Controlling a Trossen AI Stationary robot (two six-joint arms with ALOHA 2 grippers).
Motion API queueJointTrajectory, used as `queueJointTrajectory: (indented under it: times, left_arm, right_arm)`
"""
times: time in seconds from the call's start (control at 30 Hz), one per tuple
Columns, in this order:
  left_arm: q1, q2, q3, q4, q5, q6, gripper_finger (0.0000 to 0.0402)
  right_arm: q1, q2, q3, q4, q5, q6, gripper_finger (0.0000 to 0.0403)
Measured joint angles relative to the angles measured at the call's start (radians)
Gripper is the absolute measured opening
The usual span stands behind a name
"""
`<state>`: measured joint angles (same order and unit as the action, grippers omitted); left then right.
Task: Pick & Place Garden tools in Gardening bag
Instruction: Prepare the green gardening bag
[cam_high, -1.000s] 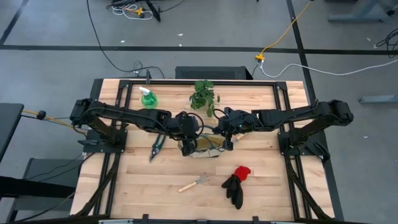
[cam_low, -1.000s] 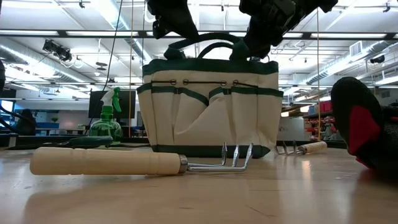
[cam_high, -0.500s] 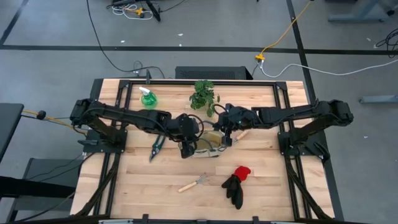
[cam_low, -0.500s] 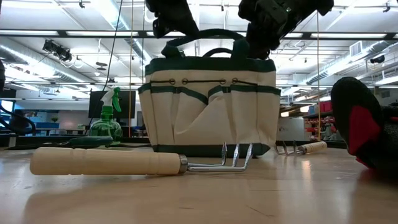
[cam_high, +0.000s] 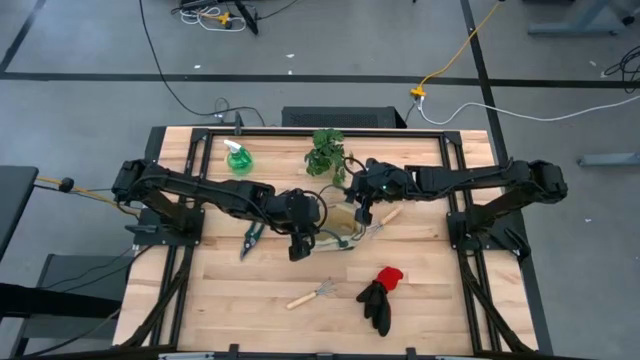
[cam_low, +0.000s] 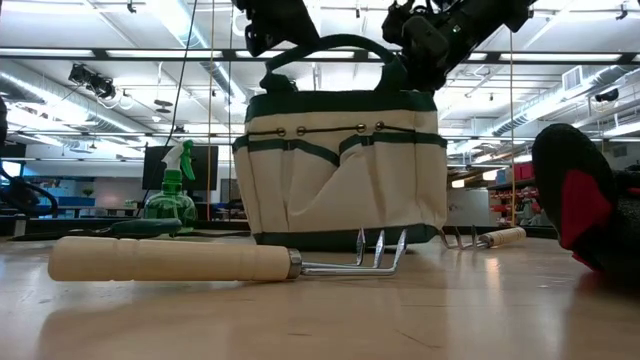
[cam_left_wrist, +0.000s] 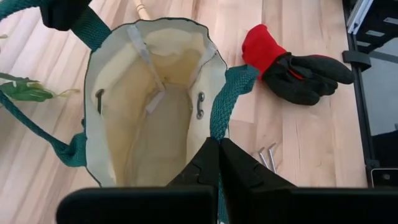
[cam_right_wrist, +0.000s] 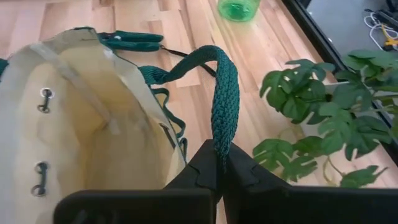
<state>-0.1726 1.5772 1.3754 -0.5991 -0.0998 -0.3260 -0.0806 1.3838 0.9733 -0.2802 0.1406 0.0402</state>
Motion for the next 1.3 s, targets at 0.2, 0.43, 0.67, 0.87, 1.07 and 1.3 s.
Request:
queueJointTrajectory:
  times: [0.2, 0.43, 0.67, 0.87, 1.07, 1.3]
  left_arm:
    - [0.000, 0.000, 0.000, 0.002, 0.001, 0.000, 0.0004]
    - [0.000, 0.000, 0.000, 0.010, 0.044, 0.000, 0.0004]
    - [-0.002, 0.000, 0.000, 0.013, 0.045, 0.000, 0.0004]
    - [-0.002, 0.000, 0.000, 0.017, 0.067, 0.000, 0.0004]
    - [-0.005, 0.000, 0.000, 0.051, 0.085, 0.022, 0.0004]
    - [-0.005, 0.000, 0.000, 0.048, 0.051, 0.024, 0.0005]
  right_arm:
    - [-0.034, 0.000, 0.000, 0.001, 0.001, -0.003, 0.0004]
    - [-0.068, 0.000, 0.000, 0.001, 0.010, -0.007, 0.0004]
    - [-0.099, 0.000, 0.000, 0.002, 0.009, -0.019, 0.0004]
    - [-0.129, 0.000, 0.000, 0.002, 0.019, -0.020, 0.0004]
    - [-0.150, 0.000, 0.000, 0.002, 0.023, -0.023, 0.0004]
    - [-0.155, 0.000, 0.000, 0.002, 0.000, -0.023, 0.0004]
